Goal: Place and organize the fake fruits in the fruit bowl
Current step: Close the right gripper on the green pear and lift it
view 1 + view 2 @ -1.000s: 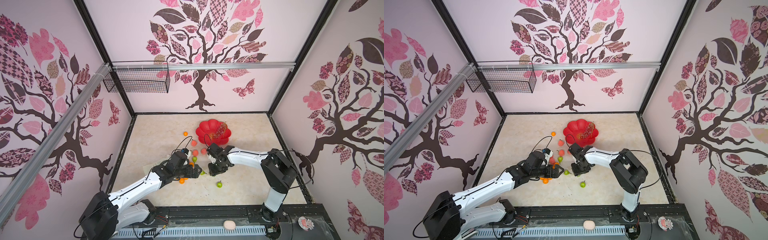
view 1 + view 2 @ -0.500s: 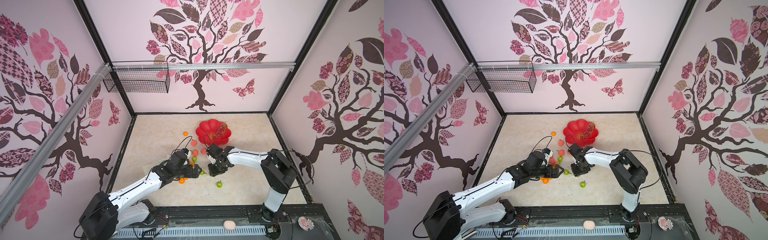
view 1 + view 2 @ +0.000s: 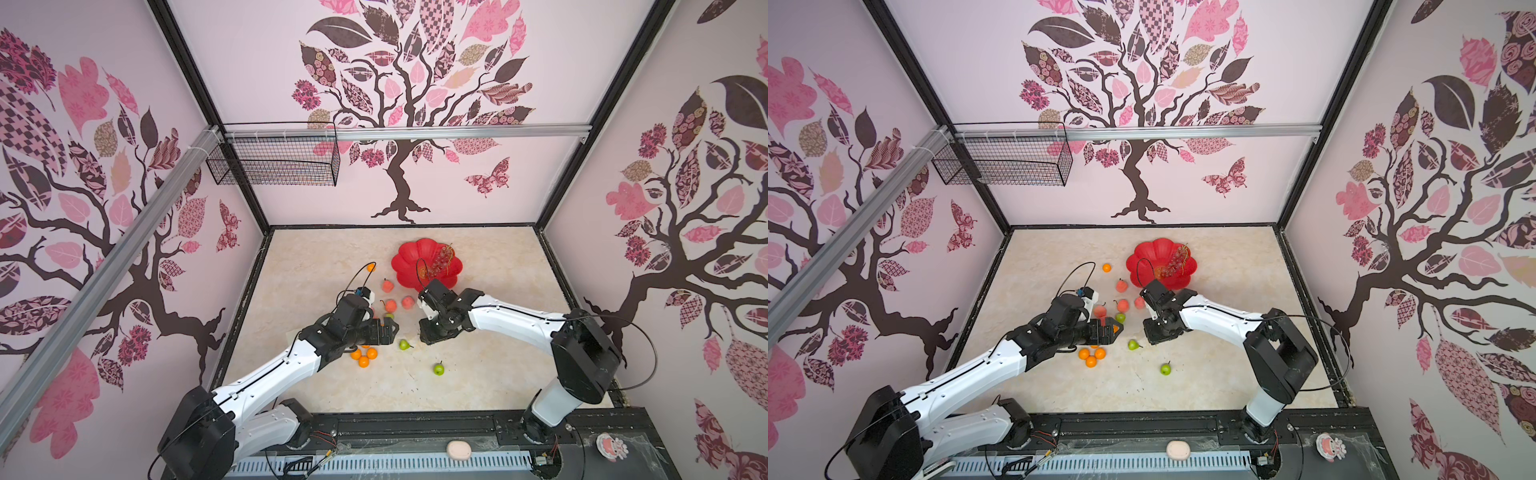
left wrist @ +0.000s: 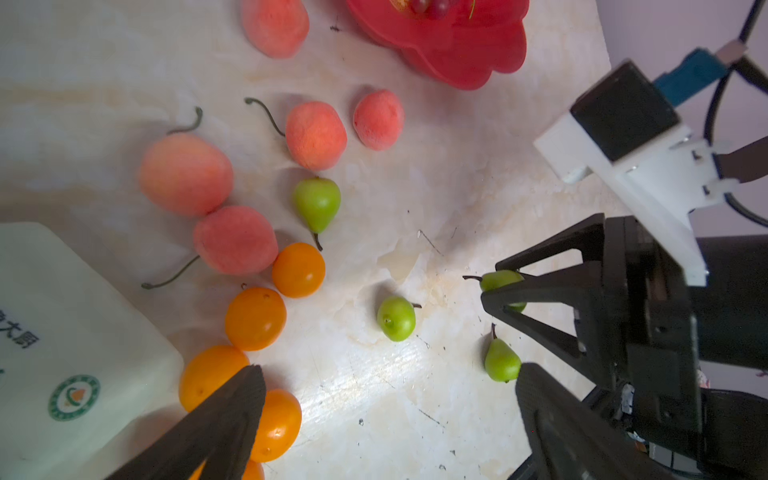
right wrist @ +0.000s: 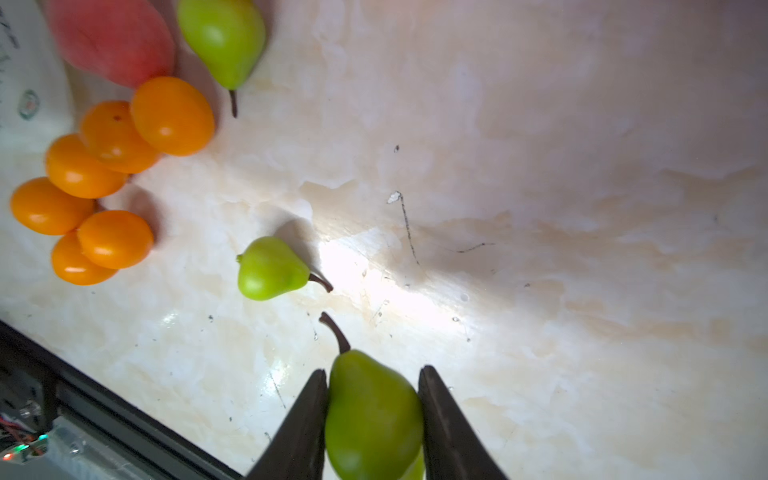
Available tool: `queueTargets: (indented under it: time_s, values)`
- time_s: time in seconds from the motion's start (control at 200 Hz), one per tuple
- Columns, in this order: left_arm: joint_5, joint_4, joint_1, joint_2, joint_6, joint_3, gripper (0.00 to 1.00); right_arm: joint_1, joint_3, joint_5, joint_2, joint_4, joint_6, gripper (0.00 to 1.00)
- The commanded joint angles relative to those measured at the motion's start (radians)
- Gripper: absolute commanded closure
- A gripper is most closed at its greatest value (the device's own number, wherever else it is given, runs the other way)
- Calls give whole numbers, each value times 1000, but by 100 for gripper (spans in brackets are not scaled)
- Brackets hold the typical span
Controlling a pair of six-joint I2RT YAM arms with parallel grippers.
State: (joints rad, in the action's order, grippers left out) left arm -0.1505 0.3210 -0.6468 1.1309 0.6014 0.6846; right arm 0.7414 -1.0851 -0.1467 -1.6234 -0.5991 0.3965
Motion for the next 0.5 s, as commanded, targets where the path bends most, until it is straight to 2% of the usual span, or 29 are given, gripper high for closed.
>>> queueTargets:
  time_s: [0.0,0.145,0.495]
  values:
    - [-22,-24,26,21,-41,60,2,-54,-10,-24,63,-19,-6,63]
    - [-38,-24,38,80,-88,123,2,-161,-38,-99,88,-20,-27,63]
    - [-72,-36,51,333,-181,371,2,-310,-250,-51,-43,-55,-102,63]
